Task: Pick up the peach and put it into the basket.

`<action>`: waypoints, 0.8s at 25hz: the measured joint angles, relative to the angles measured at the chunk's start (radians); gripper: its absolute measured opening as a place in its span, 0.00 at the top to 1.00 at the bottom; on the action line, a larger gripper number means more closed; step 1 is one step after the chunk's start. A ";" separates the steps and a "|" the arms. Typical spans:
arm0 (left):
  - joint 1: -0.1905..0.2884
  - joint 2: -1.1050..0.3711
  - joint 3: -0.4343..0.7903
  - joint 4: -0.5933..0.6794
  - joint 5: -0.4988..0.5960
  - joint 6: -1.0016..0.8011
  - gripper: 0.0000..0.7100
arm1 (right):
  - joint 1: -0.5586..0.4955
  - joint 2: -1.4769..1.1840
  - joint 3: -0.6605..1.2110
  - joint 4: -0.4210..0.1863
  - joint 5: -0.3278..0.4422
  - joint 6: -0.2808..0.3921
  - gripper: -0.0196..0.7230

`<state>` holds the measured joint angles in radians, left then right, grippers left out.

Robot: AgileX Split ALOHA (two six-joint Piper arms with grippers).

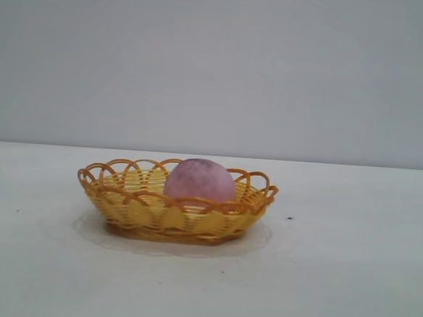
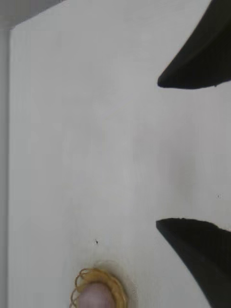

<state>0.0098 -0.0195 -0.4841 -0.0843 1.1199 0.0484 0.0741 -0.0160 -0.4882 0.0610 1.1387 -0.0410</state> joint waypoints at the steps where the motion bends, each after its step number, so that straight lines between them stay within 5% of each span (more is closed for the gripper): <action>1: 0.000 0.000 0.000 0.000 0.000 0.000 0.49 | 0.000 0.000 0.000 0.000 0.000 0.000 0.32; 12: 0.000 0.000 0.000 0.000 0.000 0.000 0.49 | 0.000 0.000 0.000 0.000 0.000 0.000 0.32; 20: 0.000 0.000 0.000 0.000 0.000 0.000 0.49 | 0.000 0.000 0.000 0.000 0.000 0.000 0.56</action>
<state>0.0098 -0.0195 -0.4841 -0.0843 1.1199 0.0484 0.0741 -0.0160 -0.4882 0.0610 1.1387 -0.0409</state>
